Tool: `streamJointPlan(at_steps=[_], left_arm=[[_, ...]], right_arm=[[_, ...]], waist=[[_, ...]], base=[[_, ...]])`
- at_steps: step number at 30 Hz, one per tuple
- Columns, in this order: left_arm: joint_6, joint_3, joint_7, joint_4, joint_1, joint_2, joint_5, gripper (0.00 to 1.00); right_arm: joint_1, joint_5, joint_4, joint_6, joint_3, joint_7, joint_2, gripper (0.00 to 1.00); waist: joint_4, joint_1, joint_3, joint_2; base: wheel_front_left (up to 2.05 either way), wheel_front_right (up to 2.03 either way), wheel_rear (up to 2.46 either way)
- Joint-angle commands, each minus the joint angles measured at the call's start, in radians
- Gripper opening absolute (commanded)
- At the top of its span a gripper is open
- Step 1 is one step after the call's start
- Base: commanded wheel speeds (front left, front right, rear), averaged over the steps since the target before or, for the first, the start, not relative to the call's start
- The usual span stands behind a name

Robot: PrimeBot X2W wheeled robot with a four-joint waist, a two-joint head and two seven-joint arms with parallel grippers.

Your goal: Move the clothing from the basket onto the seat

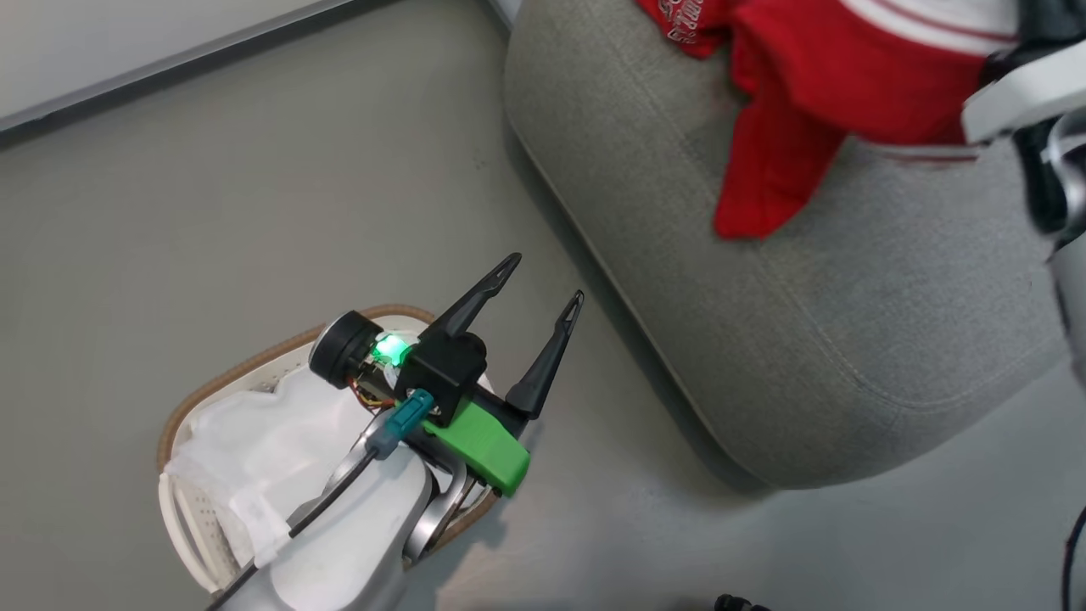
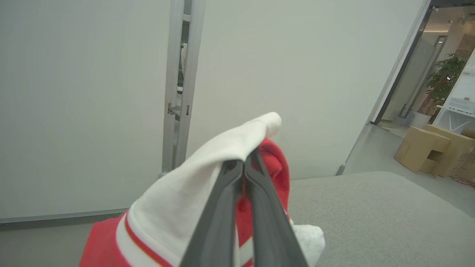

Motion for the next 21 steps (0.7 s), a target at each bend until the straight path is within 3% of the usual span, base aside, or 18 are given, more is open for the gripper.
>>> streamJointPlan(at_steps=[1, 7, 11, 15, 21], left_arm=[[0.005, 0.003, -0.001, -0.007, -0.022, -0.003, 0.007, 1.00], [0.010, -0.011, -0.001, -0.033, -0.050, -0.009, 0.040, 1.00], [0.017, -0.017, 0.000, -0.048, -0.068, -0.006, 0.053, 1.00], [0.025, -0.018, 0.001, -0.060, -0.084, -0.003, 0.062, 1.00], [0.031, -0.017, 0.002, -0.073, -0.099, 0.013, 0.073, 1.00]], right_arm=[[-0.041, -0.025, 0.013, -0.001, -0.015, 0.008, -0.027, 0.00], [-0.208, -0.104, 0.081, -0.001, -0.107, 0.042, -0.156, 0.00], [-0.250, -0.157, 0.145, -0.001, -0.205, 0.043, -0.203, 0.00], [-0.234, -0.213, 0.219, -0.001, -0.302, 0.037, -0.211, 0.00], [-0.187, -0.306, 0.320, -0.001, -0.430, 0.007, -0.167, 0.00]], waist=[[0.066, 0.0000, 0.052, -0.0001], [0.175, 0.0000, 0.130, -0.0001], [0.234, 0.0000, 0.183, -0.0001], [0.278, 0.0000, 0.236, -0.0001], [0.296, 0.0000, 0.290, -0.0001]], base=[[0.00, 0.00, 0.00], [0.00, 0.00, 0.00], [0.00, 0.00, 0.00], [0.00, 0.00, 0.00], [0.00, 0.00, 0.00]])
